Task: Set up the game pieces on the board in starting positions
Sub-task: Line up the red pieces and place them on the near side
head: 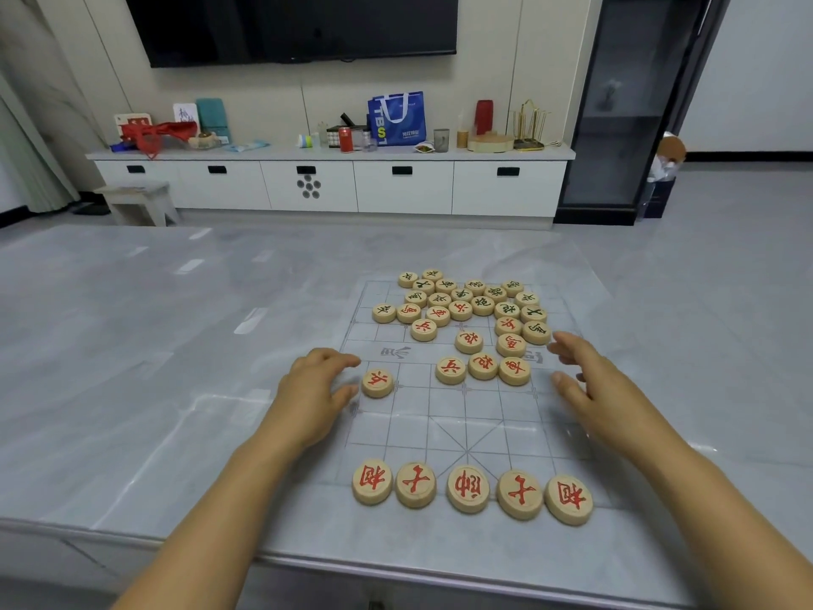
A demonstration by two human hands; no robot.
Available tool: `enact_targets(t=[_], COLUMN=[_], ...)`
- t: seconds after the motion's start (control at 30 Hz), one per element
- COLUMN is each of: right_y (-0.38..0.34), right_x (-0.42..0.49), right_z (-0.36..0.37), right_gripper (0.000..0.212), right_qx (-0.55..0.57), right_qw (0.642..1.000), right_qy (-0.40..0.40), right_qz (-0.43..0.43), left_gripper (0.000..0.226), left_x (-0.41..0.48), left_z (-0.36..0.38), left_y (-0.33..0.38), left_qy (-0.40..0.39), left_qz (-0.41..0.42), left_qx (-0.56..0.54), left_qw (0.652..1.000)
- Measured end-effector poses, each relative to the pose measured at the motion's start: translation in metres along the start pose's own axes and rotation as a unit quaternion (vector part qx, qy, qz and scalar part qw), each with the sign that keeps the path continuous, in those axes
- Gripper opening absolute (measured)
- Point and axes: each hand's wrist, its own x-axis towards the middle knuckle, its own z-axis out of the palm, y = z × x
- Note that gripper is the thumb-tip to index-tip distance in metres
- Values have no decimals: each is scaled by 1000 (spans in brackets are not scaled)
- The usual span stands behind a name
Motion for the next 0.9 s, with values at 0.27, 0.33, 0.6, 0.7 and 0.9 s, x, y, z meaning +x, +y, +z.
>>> enact_targets(t=[0.27,0.33,0.6,0.7,0.9], right_y=[-7,-7,-4,-4,-4], right_x=[29,33,34,33,30], right_z=[17,18,16,15,12], right_gripper=[52,52,49,50,49], right_qx=[-9,-7,-15,-24,-23], right_qw=[1000,1000,1000,1000,1000], right_qy=[-5,-4,-11,-13,-18], right_qz=[-9,-1,4,7,5], left_gripper=[51,49,54,61,58], left_x=[14,15,17,19,19], left_z=[6,7,8,4,3], left_y=[10,11,12,12,12], left_qy=[-71,-68,-55,-58,-78], left_qz=[29,38,15,-21,-38], left_qx=[13,25,11,-20,-29], left_qw=[997,997,998,998,996])
